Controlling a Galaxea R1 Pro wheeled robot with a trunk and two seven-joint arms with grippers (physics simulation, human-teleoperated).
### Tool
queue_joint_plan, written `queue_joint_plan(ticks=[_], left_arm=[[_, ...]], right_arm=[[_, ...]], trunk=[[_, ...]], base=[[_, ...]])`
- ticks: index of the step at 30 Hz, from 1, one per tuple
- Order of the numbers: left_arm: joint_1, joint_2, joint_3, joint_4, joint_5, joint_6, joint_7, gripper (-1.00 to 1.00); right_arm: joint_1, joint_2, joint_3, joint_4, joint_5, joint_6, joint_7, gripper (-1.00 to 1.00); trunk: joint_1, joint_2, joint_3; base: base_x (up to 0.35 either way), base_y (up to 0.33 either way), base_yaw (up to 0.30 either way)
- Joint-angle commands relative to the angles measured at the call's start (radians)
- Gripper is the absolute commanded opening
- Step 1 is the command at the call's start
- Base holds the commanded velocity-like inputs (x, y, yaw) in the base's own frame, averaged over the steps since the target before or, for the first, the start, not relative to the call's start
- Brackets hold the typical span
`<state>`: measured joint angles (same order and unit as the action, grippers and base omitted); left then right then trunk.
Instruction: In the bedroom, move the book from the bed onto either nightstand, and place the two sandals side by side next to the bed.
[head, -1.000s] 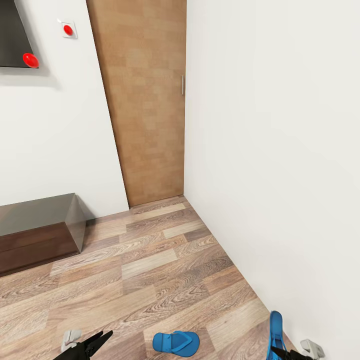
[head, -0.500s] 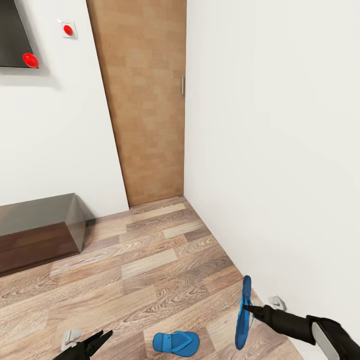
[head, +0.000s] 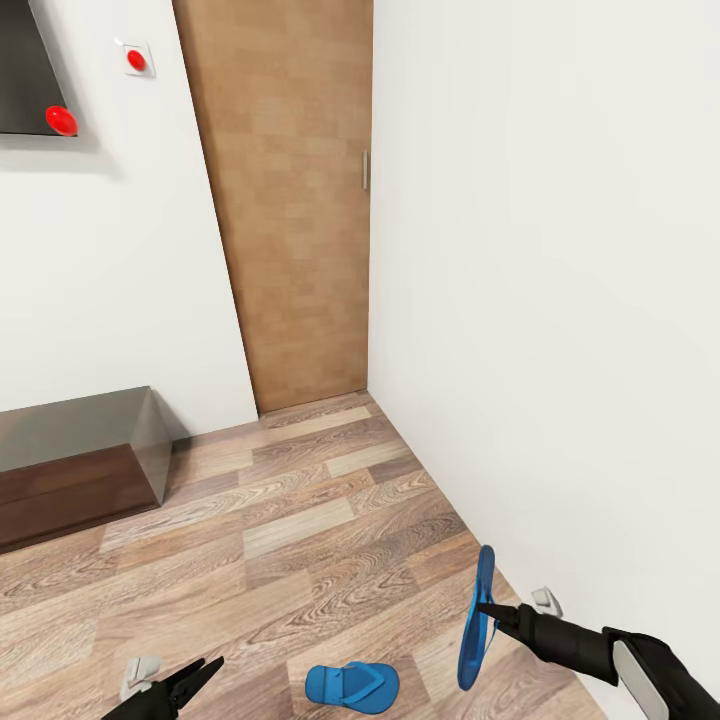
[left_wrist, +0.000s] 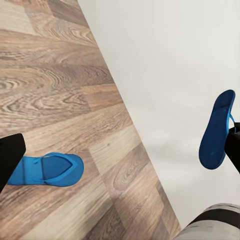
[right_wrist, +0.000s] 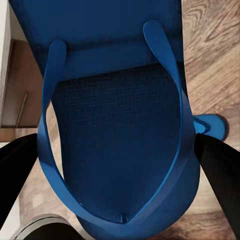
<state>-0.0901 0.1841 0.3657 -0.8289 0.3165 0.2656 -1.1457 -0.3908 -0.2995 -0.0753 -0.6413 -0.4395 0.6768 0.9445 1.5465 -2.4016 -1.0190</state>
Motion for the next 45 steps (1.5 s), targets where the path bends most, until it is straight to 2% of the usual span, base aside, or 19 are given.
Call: queue_joint_plan(ticks=[1,7,8,10,12,15,22,45], left_arm=[[0.000,0.000,0.001,0.000,0.004,0.010,-0.003,1.00],[0.000,0.000,0.001,0.001,0.004,0.010,-0.003,1.00],[0.000,0.000,0.001,0.001,0.004,0.010,-0.003,1.00],[0.000,0.000,0.001,0.000,0.003,0.010,-0.003,1.00],[0.000,0.000,0.001,0.000,0.003,0.010,-0.003,1.00],[0.000,0.000,0.001,0.000,0.002,0.010,-0.002,1.00],[0.000,0.000,0.001,0.001,0.001,0.010,0.000,1.00],[0.000,-0.002,0.001,0.001,0.001,0.010,0.000,1.00]], right_arm=[[0.000,0.001,0.000,0.000,-0.004,0.004,0.000,-1.00],[0.000,0.001,0.001,0.000,-0.004,0.003,-0.002,-1.00],[0.000,0.013,0.003,0.002,-0.004,0.003,-0.003,-1.00],[0.000,0.058,0.004,0.005,-0.003,0.003,-0.004,-1.00],[0.000,0.116,0.005,0.010,0.002,0.002,-0.007,-1.00],[0.000,0.130,0.005,0.012,0.003,0.001,-0.007,-1.00],[0.000,0.138,0.005,0.012,0.003,0.001,-0.007,-1.00],[0.000,0.138,0.005,0.012,0.002,0.001,-0.007,-1.00]], trunk=[[0.000,0.000,-0.001],[0.000,0.000,-0.001],[0.000,0.000,-0.001],[0.000,0.000,-0.001],[0.000,0.000,-0.001],[0.000,0.000,-0.001],[0.000,0.000,-0.001],[0.000,0.000,-0.001]], base=[[0.000,0.000,0.000],[0.000,0.000,0.000],[0.000,0.000,0.000],[0.000,0.000,0.000],[0.000,0.000,0.000],[0.000,0.000,0.000],[0.000,-0.095,0.000],[0.000,-0.054,0.000]])
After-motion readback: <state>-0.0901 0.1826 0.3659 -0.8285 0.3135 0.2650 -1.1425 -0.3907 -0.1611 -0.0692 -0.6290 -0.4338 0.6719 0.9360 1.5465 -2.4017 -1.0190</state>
